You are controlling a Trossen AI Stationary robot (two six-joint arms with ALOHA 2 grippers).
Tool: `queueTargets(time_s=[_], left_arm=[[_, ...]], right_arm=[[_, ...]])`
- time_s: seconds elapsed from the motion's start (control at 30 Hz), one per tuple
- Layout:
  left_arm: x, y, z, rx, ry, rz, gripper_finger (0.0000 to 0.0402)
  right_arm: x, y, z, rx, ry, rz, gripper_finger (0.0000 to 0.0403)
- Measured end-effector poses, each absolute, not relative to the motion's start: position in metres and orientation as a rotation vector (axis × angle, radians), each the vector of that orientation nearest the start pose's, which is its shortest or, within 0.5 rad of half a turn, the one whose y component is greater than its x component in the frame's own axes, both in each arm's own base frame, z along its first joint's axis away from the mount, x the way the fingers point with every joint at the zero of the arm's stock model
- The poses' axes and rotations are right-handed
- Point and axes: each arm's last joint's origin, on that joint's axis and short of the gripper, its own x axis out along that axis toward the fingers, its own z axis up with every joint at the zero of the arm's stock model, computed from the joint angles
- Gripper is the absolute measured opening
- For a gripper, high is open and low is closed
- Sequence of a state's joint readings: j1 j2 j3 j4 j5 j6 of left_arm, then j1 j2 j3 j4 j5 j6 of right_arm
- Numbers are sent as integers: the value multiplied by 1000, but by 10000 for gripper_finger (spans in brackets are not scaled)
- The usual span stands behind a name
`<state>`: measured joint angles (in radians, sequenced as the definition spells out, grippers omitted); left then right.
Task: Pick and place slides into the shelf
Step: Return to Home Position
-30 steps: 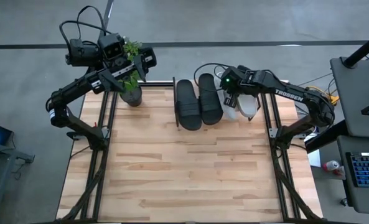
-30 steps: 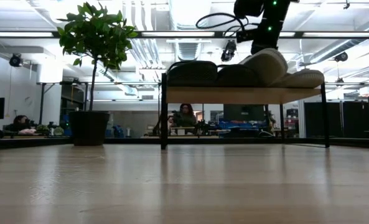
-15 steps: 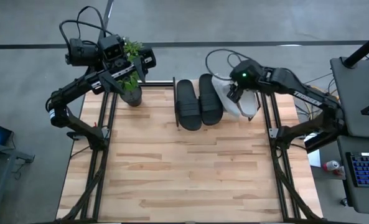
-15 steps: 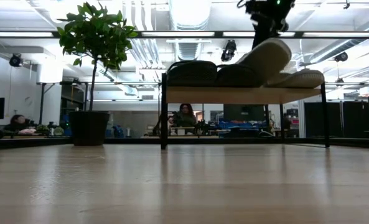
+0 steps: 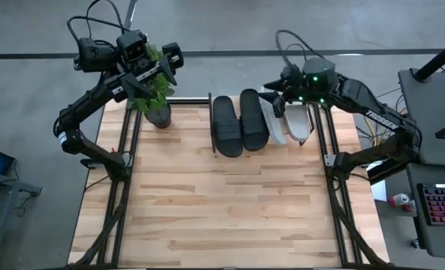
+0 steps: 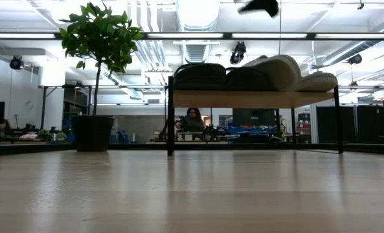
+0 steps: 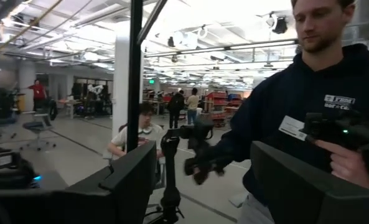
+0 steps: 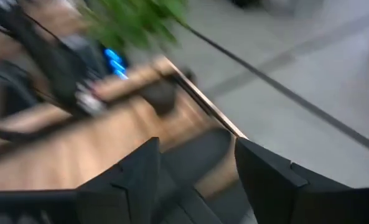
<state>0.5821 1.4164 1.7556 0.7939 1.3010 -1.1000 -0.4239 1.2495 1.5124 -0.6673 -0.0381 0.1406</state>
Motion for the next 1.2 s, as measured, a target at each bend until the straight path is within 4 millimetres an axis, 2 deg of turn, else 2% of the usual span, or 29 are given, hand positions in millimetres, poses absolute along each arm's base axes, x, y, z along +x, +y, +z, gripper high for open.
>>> queueTargets(time_s=[0.13,0.23,0.43,0.47,0.63,0.7,0.93,1.03,1.2], left_arm=[[194,105,568,-85,-235,-824,232],[188,110,558,-100,-223,-783,212],[186,120,515,-129,-227,-688,141],[186,121,507,-131,-236,-670,125],[185,121,473,-147,-281,-577,32],[185,122,464,-165,-295,-547,9],[177,117,461,-97,-373,-470,2],[176,117,457,-83,-404,-421,1],[179,120,439,-107,-387,-387,0]], right_arm=[[235,-89,456,214,182,-245,162],[238,-82,465,210,94,-178,119],[241,-72,468,205,68,-108,23],[242,-70,469,205,66,-89,16],[244,-67,469,223,-36,-2,9],[242,-66,469,230,-106,7,9],[223,-56,453,209,-366,7,8],[210,-49,437,214,-447,-11,8],[188,-42,404,249,-517,-43,8]])
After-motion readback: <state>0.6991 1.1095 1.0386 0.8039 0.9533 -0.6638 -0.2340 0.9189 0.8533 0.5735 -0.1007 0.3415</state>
